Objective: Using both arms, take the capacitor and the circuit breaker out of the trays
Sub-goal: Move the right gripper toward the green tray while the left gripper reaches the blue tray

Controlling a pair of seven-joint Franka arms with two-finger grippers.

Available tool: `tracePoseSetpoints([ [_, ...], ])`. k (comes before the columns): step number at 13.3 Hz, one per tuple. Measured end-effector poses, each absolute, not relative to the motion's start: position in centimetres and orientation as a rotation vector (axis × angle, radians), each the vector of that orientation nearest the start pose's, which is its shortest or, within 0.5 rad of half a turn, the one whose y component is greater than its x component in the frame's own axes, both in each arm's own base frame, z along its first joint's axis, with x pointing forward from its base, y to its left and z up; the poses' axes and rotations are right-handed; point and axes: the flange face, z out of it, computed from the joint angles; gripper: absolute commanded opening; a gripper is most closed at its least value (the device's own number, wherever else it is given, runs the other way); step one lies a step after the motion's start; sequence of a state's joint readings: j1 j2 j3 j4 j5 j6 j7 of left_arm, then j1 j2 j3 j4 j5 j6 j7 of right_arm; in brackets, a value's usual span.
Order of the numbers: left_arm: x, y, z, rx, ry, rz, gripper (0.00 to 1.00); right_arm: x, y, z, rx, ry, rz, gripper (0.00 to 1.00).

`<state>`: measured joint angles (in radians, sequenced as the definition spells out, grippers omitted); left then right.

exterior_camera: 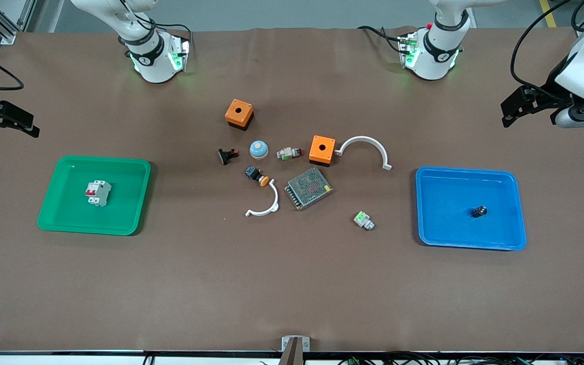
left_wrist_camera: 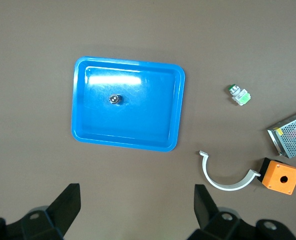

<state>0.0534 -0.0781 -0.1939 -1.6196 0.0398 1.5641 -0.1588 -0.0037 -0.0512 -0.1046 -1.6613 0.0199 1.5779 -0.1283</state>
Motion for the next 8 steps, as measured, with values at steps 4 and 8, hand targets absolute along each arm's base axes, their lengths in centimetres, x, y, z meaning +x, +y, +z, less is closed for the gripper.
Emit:
tracePoseSetpoints([
  [4,52.5,-7.3,64.2,-3.09,-0.025,-0.034,1.0,53.5,-5.7,61.0,-3.112,-0.031,0.046,1.0],
  [8,54.4,-4.7,60.0,-3.09,-0.07,0.072,1.0,53.4,-5.7,61.0,-3.112,-0.031,0.052,1.0],
])
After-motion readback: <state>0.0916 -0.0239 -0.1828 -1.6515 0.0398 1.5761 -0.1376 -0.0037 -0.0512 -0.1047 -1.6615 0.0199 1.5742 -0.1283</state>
